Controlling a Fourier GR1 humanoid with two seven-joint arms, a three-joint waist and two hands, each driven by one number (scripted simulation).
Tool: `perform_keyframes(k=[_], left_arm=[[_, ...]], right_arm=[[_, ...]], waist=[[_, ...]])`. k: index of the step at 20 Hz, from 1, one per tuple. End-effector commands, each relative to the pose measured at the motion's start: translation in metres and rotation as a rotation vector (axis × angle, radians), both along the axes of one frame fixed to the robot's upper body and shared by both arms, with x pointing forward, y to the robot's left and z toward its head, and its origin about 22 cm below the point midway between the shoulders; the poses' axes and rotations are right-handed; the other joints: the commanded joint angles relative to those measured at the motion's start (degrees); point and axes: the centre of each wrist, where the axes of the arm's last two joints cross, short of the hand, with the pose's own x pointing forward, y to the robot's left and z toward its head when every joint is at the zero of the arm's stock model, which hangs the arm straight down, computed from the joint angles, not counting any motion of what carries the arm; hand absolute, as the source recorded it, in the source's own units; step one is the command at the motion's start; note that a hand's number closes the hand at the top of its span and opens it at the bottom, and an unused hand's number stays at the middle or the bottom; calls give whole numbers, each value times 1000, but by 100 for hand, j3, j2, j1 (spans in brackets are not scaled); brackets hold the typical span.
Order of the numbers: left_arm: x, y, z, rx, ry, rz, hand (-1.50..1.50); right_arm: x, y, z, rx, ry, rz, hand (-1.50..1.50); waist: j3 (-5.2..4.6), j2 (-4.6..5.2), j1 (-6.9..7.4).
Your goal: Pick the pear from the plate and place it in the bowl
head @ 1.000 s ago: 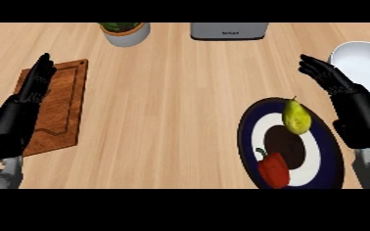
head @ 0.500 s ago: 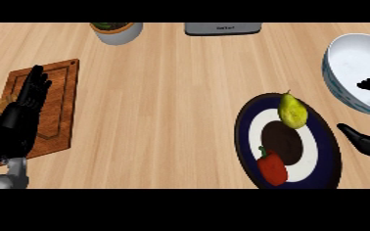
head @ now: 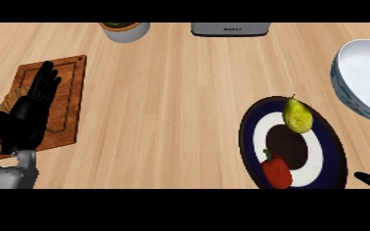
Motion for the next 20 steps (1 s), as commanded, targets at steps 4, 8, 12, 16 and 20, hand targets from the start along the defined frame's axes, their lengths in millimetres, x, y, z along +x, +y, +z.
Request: perform_keyframes(k=[4, 8, 12, 16, 20], left_arm=[[15, 4, 5, 0, 12, -5, 0], [22, 1, 1, -5, 17, 3, 0], [9, -1, 4, 13, 3, -25, 0], [22, -13, -4, -1, 5, -13, 0], [16, 7, 3, 4, 21, -14, 0]], right_arm=[[10, -48, 30, -7, -109, 103, -150], [32, -61, 69, -88, -75, 131, -150], [36, -61, 88, -286, 48, 201, -150], [75, -41, 113, -421, 122, 246, -150], [78, -35, 109, -519, 209, 328, -150]], waist=[[-15, -11, 17], [-17, -6, 40], [-19, -28, 87], [-25, -5, 70], [-25, -16, 80]])
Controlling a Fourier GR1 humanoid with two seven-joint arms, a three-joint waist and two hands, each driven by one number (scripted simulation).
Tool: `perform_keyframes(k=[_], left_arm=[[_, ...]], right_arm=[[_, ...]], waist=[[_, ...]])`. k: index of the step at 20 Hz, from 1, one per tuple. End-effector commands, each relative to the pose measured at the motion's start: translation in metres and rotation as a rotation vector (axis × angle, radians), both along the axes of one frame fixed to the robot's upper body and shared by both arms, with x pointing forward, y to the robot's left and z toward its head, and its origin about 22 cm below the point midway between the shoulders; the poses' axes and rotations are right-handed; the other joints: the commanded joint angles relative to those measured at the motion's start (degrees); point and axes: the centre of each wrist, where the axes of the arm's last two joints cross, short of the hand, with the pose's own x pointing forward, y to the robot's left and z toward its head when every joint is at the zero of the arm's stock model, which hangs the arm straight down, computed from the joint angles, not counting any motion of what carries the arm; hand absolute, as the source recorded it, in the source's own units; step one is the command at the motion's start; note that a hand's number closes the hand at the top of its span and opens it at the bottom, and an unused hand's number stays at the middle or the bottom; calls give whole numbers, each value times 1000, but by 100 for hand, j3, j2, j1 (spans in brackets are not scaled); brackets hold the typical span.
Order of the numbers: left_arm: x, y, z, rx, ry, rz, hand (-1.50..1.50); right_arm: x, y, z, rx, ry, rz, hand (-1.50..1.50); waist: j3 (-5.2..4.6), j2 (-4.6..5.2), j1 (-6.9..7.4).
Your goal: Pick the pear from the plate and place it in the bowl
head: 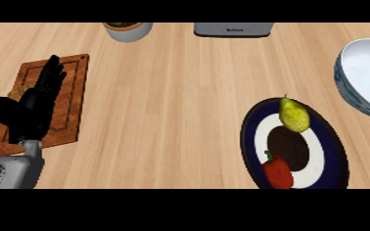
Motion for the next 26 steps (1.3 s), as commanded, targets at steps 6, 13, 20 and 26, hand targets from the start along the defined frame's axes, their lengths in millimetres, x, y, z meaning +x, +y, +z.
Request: perform_keyframes(k=[6, 13, 20, 26], left_arm=[[-16, 3, 7, 10, 10, 12, 0], [12, 4, 14, -15, 6, 14, 0], [0, -2, -10, -4, 3, 12, 0], [-5, -4, 2, -8, 3, 8, 0]], right_arm=[[19, 27, -3, -170, 155, 223, -150], [31, 45, -23, -307, 240, 235, -150], [56, 65, -18, -295, 64, 102, -150], [57, 103, -52, -319, 97, 125, -150]], waist=[[1, -18, 0], [0, -6, -55], [-1, -5, -49], [-1, -14, -56]])
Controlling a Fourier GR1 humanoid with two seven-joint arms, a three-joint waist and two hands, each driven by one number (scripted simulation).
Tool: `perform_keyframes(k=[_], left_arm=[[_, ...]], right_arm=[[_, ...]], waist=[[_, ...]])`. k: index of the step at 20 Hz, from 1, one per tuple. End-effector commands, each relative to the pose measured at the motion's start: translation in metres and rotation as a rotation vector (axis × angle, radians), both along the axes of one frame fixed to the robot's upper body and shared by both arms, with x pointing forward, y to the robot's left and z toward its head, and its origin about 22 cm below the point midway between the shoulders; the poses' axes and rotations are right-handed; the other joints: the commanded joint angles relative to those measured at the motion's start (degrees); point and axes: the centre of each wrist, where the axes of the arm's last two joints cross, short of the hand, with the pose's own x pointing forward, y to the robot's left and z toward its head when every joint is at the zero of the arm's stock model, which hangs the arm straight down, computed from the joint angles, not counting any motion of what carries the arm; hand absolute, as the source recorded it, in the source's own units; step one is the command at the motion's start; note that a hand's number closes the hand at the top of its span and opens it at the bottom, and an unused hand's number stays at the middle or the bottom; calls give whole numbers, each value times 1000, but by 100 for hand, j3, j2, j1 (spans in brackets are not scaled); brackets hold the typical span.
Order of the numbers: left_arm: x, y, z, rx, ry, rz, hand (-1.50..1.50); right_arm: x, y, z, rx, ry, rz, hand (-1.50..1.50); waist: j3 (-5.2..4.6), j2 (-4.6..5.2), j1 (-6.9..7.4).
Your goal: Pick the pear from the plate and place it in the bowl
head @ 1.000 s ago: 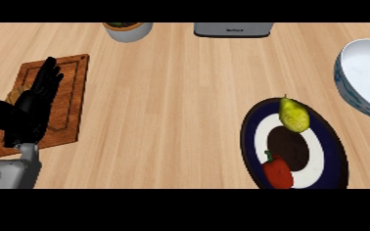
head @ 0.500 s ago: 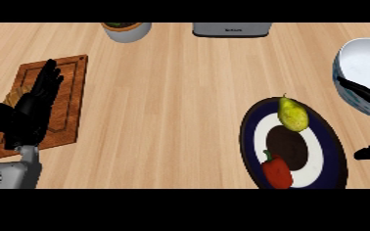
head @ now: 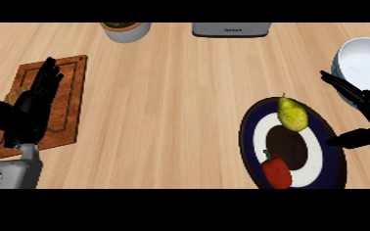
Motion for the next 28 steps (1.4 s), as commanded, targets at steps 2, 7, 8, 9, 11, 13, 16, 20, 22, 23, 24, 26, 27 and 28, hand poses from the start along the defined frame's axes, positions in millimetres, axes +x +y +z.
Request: perform_keyframes(k=[2, 7, 8, 9, 11, 13, 16, 20, 22, 23, 24, 26, 27, 28], left_arm=[[3, -12, -2, -2, 16, 0, 0], [2, -15, 12, 8, -2, 15, 0], [8, 3, 5, 7, 6, 7, 0], [16, 6, 13, -8, 1, 11, 0], [-6, 5, 4, 17, -5, -1, 0], [-11, -5, -3, -1, 5, -4, 0], [2, -4, -1, 4, 4, -2, 0], [7, 13, 5, -2, 5, -2, 0], [22, -5, 12, 11, 9, -5, 0], [1, -10, -6, -9, 12, -5, 0], [-2, 5, 16, 10, -11, 5, 0], [0, -2, 19, -13, 0, -19, 0], [4, -9, 0, 12, 6, -3, 0], [4, -16, 7, 0, -7, -3, 0]], right_arm=[[-5, 17, -9, 0, 41, 21, -150], [5, 21, -32, -35, 64, 34, -150], [6, 25, -22, -43, 73, 22, -150], [-13, 26, -35, -24, 66, 29, -150], [1, 24, -22, -4, 65, 21, -150], [0, 44, -40, 2, 68, 5, -150], [-5, 24, -62, -9, 67, 2, -150], [10, 52, -44, -23, 77, -20, -150], [26, 45, -45, -18, 105, 13, -150], [10, 56, -51, 2, 144, 29, 150], [27, 49, -37, -39, 151, 59, 150], [29, 56, -38, -45, 91, 111, 150], [33, 79, -40, -16, 74, 107, 150], [36, 74, -44, -3, 77, 114, 150]], waist=[[-1, -3, -20], [2, 4, 18], [0, 1, -6], [-1, -1, -28], [-1, -4, -4], [0, -3, 1], [2, 9, 12], [-1, 0, -7], [2, 12, 16], [-1, -3, -7], [2, 1, 34], [2, 1, 27], [0, 1, 2], [2, 5, 17]])
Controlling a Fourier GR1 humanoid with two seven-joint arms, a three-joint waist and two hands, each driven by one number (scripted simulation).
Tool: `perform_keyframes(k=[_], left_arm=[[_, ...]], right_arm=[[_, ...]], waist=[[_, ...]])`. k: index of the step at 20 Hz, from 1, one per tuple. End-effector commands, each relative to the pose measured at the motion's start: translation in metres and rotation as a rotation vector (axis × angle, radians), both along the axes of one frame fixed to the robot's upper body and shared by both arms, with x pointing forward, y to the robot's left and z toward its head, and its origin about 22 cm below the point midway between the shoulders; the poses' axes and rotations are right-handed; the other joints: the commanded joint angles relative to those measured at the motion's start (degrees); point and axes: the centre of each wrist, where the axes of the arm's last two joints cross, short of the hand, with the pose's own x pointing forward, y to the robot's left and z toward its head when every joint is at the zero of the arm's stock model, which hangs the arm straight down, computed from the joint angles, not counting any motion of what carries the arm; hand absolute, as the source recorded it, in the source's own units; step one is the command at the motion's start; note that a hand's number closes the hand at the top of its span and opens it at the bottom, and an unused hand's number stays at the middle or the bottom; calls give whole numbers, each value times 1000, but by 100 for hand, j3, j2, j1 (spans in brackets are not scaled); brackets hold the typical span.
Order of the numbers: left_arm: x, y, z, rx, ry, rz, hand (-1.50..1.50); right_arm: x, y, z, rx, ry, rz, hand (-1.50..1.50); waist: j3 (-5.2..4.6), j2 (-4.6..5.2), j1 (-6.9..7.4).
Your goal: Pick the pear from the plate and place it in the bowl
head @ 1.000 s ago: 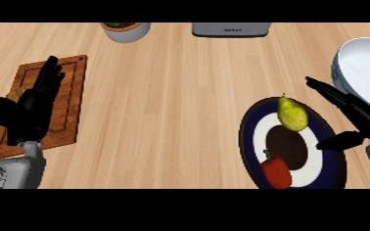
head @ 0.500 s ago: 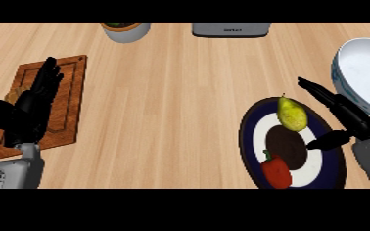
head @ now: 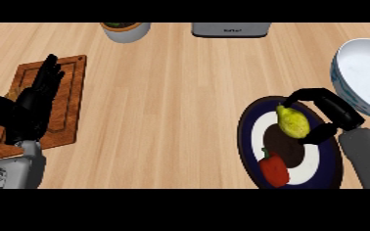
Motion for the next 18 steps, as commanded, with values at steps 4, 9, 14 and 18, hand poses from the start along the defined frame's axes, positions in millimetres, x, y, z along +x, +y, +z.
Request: perform_keyframes(k=[4, 9, 14, 18], left_arm=[[-3, 12, -8, -12, 16, -4, 0], [-5, 11, -5, -15, -4, -1, 0], [5, 1, -2, -13, 2, 2, 0], [1, -2, -4, 16, 3, -18, 0]], right_arm=[[11, 28, -11, 63, -33, 37, 150], [5, 29, -27, 94, -97, -26, 150], [26, 20, -3, -40, -22, -365, 150], [31, -8, 9, -273, 184, -747, 150]], waist=[[34, 16, 16], [35, 18, 21], [21, 21, 26], [-49, 57, 194]])
